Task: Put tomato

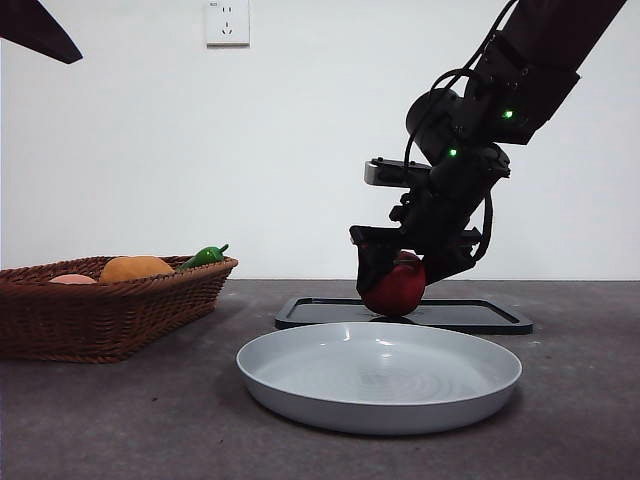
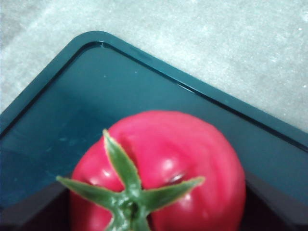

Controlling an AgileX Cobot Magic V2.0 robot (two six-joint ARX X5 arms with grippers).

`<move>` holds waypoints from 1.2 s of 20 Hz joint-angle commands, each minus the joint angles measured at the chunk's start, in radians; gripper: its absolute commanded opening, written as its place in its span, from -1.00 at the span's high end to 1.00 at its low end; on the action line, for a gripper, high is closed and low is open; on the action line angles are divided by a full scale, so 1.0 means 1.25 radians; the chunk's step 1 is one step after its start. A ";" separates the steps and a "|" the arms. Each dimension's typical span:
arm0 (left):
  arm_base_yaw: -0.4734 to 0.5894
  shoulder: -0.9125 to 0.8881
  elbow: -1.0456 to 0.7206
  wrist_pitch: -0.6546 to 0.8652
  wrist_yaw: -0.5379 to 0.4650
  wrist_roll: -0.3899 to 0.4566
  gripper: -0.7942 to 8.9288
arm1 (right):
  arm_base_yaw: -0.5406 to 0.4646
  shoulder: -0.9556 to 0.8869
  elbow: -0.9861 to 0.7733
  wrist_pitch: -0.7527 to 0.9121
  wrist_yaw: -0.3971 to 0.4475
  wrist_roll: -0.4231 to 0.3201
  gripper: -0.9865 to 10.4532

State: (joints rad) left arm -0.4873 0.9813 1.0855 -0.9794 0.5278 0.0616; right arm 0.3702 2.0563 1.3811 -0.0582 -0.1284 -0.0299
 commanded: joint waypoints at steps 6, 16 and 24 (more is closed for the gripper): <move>-0.004 0.005 0.015 0.005 0.003 0.006 -0.25 | 0.005 -0.032 0.019 -0.045 -0.002 0.003 -0.09; -0.004 0.005 0.015 0.008 0.003 0.007 -0.25 | 0.007 -0.388 0.019 -0.365 -0.029 0.062 -0.09; -0.004 0.005 0.015 0.024 0.003 0.007 -0.25 | 0.045 -0.735 -0.073 -0.571 -0.025 0.061 -0.09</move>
State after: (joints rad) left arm -0.4873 0.9813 1.0855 -0.9604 0.5278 0.0616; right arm 0.4202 1.1271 1.2835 -0.7738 -0.1604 0.0345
